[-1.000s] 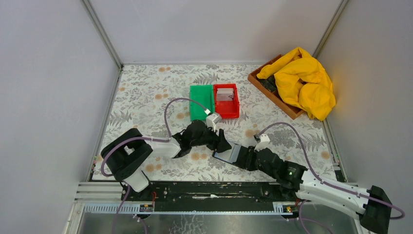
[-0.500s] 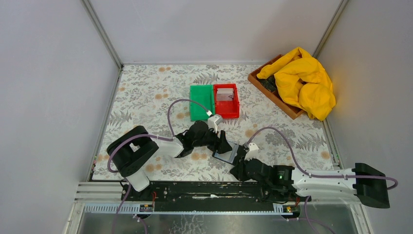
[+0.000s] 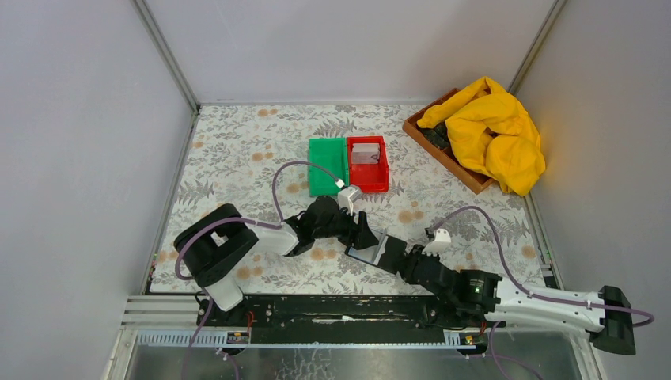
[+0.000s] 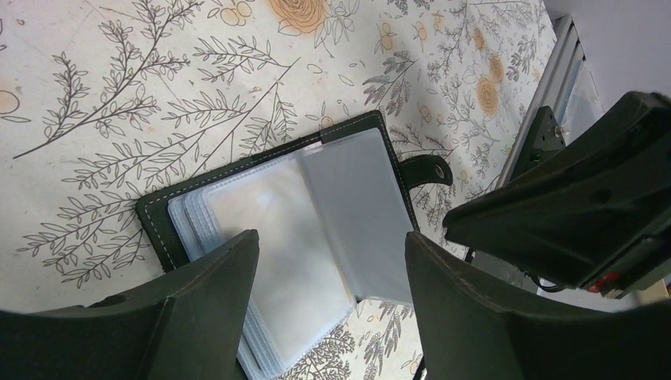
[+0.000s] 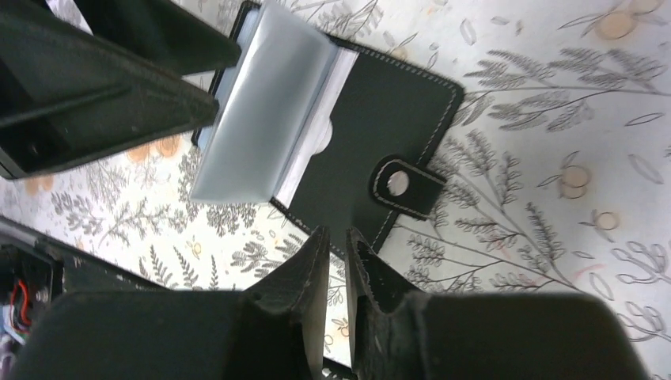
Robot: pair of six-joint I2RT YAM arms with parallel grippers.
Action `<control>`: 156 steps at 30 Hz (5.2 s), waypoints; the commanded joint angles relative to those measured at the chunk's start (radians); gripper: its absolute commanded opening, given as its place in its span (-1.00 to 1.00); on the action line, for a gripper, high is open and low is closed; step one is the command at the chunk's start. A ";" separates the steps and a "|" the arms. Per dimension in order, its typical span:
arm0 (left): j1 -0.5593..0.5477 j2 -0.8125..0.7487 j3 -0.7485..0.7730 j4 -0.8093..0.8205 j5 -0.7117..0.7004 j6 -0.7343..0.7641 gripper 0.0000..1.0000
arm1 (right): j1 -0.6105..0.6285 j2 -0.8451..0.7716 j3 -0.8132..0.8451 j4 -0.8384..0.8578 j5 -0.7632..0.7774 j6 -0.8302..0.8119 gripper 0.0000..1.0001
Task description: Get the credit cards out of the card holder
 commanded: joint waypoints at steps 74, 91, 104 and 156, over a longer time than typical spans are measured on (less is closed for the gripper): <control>-0.121 0.151 0.093 0.205 0.067 -0.057 0.88 | -0.760 0.242 0.094 0.692 -0.709 -0.615 -1.00; -0.119 0.192 0.099 0.216 0.097 0.006 1.00 | -0.774 0.464 0.153 0.635 -0.849 -0.607 -1.00; -0.061 0.042 0.042 0.126 0.036 0.022 1.00 | -0.773 0.725 0.225 0.572 -0.886 -0.597 -0.99; -0.045 -0.198 -0.003 -0.339 -0.250 -0.133 0.87 | -0.774 0.791 0.229 0.607 -0.893 -0.591 -0.99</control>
